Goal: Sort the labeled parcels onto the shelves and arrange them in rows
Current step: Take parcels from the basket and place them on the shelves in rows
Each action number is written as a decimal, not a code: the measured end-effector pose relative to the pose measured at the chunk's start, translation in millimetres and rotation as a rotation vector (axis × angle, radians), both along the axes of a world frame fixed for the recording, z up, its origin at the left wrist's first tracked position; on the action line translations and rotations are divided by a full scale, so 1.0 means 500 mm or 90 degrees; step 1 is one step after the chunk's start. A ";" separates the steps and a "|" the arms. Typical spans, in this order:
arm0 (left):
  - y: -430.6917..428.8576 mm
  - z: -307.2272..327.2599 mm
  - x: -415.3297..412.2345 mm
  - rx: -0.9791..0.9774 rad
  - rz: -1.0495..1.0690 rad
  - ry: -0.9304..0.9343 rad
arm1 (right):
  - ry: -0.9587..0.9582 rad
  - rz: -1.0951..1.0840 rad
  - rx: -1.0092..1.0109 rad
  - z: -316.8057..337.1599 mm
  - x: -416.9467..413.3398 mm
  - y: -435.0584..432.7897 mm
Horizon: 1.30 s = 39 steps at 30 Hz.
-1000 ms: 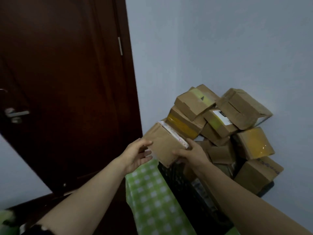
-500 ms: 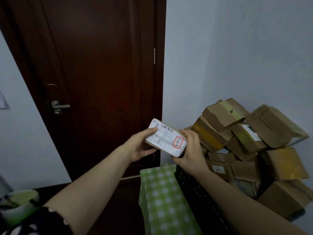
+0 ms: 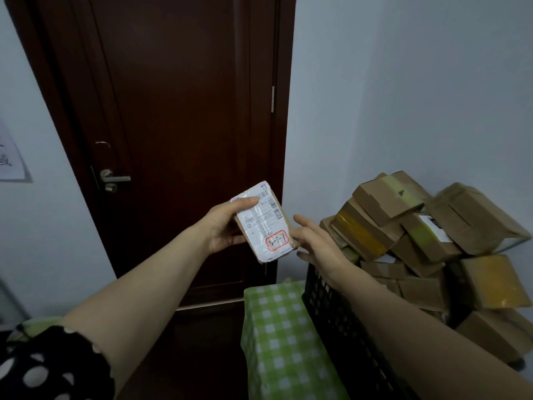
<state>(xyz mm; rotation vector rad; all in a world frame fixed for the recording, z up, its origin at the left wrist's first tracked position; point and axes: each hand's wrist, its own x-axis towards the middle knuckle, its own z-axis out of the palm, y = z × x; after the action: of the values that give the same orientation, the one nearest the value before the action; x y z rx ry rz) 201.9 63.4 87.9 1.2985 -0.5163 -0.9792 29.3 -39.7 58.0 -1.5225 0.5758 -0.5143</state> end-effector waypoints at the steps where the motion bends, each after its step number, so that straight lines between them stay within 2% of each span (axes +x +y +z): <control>1: 0.002 0.003 0.000 -0.004 -0.001 -0.004 | 0.000 0.013 0.015 0.001 0.004 0.002; 8: 0.033 0.008 0.012 -0.017 0.011 -0.028 | -0.024 0.019 -0.007 -0.003 0.026 0.022; 17: 0.088 -0.002 0.038 -0.018 0.013 -0.039 | -0.052 0.044 0.048 -0.011 0.065 0.060; 21: 0.147 -0.045 0.042 0.069 -0.019 -0.060 | -0.037 0.076 0.097 -0.026 0.115 0.079; 28: 0.362 -0.165 0.074 0.151 0.175 0.010 | 0.103 0.351 0.052 -0.117 0.243 0.237; 34: 0.642 -0.239 0.069 0.230 0.331 0.071 | 0.145 0.526 0.145 -0.191 0.373 0.484; 39: 0.857 -0.275 0.090 0.200 0.474 0.123 | 0.196 0.663 0.221 -0.222 0.477 0.696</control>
<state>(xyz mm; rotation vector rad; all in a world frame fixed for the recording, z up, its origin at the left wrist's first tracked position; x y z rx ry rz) 247.0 491.8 -49.7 1.4898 0.2822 -0.5492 268.0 308.4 -53.0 -1.3527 0.0339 0.5982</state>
